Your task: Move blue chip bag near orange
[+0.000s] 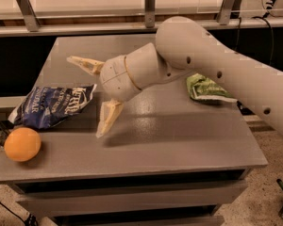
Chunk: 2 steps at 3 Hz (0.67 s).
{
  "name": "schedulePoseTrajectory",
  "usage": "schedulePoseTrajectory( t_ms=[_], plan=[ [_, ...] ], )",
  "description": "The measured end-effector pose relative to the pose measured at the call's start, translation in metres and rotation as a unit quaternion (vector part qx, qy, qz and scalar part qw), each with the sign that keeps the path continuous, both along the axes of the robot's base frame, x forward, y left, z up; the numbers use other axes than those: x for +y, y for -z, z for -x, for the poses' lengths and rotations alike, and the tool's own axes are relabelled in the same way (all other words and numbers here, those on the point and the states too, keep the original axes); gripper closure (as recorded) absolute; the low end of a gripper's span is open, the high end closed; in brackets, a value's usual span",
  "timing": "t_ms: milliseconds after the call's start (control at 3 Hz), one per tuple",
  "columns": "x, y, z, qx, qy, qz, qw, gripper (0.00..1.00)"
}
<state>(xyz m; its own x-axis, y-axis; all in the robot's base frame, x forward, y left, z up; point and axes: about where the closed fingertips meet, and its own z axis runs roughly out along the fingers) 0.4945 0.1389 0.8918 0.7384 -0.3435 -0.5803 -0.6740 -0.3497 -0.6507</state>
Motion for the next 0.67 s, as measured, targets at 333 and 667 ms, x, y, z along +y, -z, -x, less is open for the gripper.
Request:
schedulePoseTrajectory(
  t_ms=[333, 667],
  plan=[
    [-0.033, -0.009, 0.004, -0.01, 0.036, 0.005, 0.9993, 0.0],
    [-0.063, -0.011, 0.01, -0.004, 0.089, -0.031, 0.9956, 0.0]
  ],
)
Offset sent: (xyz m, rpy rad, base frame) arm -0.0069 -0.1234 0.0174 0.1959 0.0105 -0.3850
